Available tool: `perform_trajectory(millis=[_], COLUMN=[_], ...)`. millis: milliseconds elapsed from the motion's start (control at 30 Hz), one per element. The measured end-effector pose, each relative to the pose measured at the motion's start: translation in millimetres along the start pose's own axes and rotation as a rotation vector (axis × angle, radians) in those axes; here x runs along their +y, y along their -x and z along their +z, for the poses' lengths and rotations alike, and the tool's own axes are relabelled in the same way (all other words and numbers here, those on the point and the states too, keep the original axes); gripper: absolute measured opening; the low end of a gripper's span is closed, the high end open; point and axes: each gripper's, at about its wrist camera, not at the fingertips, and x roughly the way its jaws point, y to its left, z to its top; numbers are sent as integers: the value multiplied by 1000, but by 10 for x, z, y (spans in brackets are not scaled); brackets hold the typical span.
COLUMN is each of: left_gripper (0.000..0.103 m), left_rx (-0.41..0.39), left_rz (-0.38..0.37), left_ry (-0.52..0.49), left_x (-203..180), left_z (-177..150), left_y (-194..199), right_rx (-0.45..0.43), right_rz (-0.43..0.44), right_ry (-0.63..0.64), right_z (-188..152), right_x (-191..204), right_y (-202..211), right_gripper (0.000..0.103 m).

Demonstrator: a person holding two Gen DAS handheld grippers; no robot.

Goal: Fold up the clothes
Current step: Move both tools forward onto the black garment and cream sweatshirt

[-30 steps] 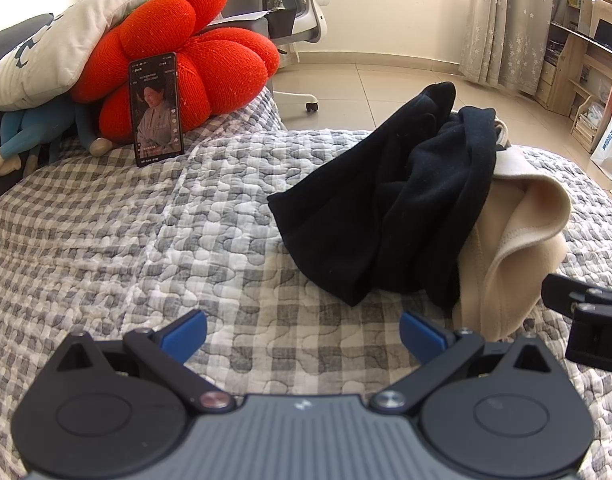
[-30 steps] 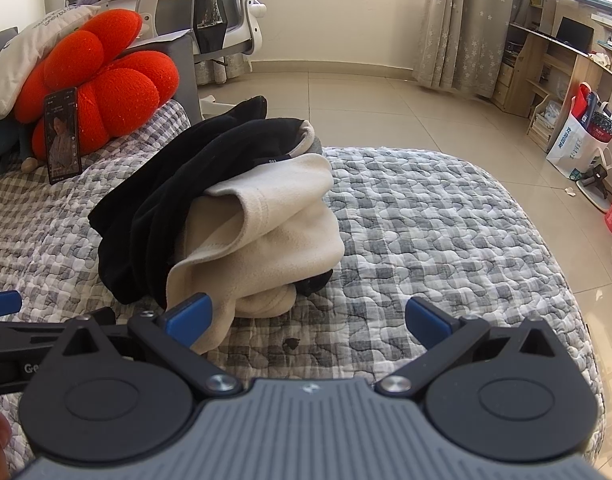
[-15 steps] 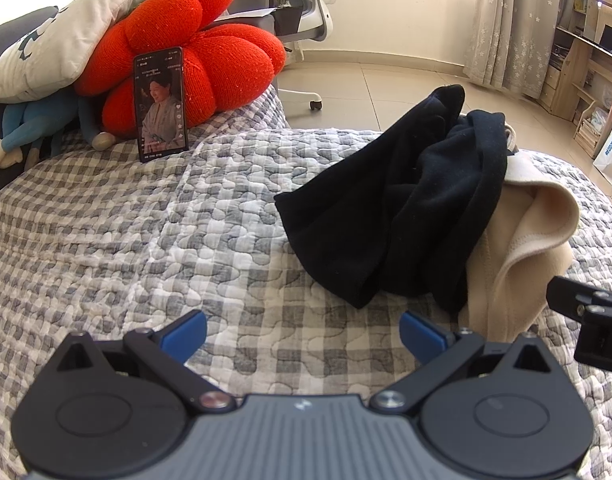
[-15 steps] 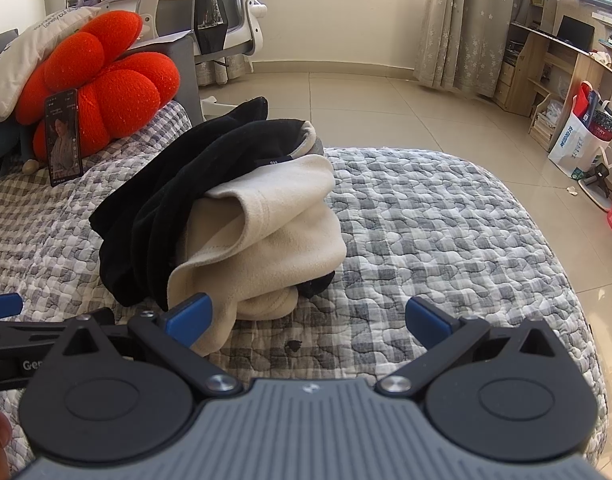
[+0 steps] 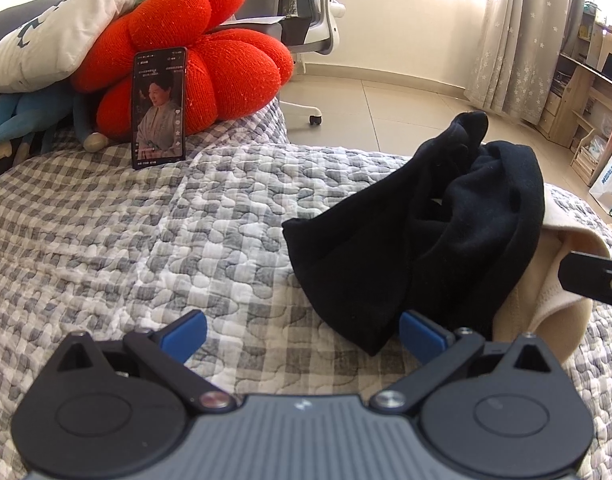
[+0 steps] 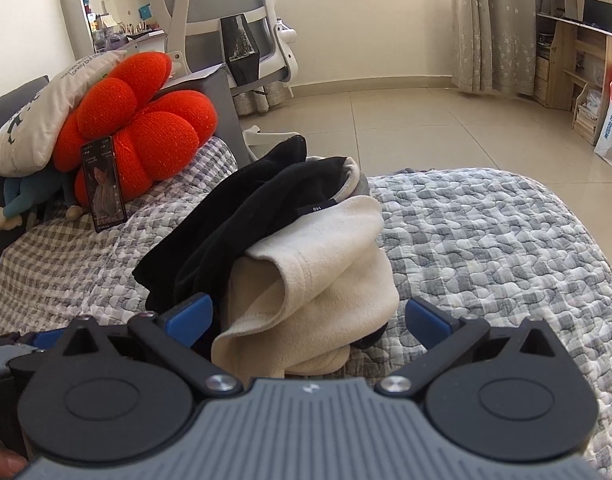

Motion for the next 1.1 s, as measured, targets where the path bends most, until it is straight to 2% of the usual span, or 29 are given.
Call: perform_trajectory(millis=[100,333,633,867,1100], left_gripper=[103,103,103,103,103], left_rx=[0,-22,13,17,7], left_rz=[-22,-34,-32,-62,-66], left_ry=[9,-3,-20,-1,-36], left_x=[16,-4,-8,42,31], left_z=[25,62,43,10,-24], left_y=[-98,-272,-503,-580,-577], right_rx=[11,95,181,180,168], right_rz=[19,31,37,22,15], right_ry=[-31,-103,-149,-90,-27], right_z=[16,-14,-69,-102,-151], right_x=[-46,-174,-256,-181,-161], right_y=[-98,-370,-619,-623,-656], right_gripper=[102,99,100,103,103])
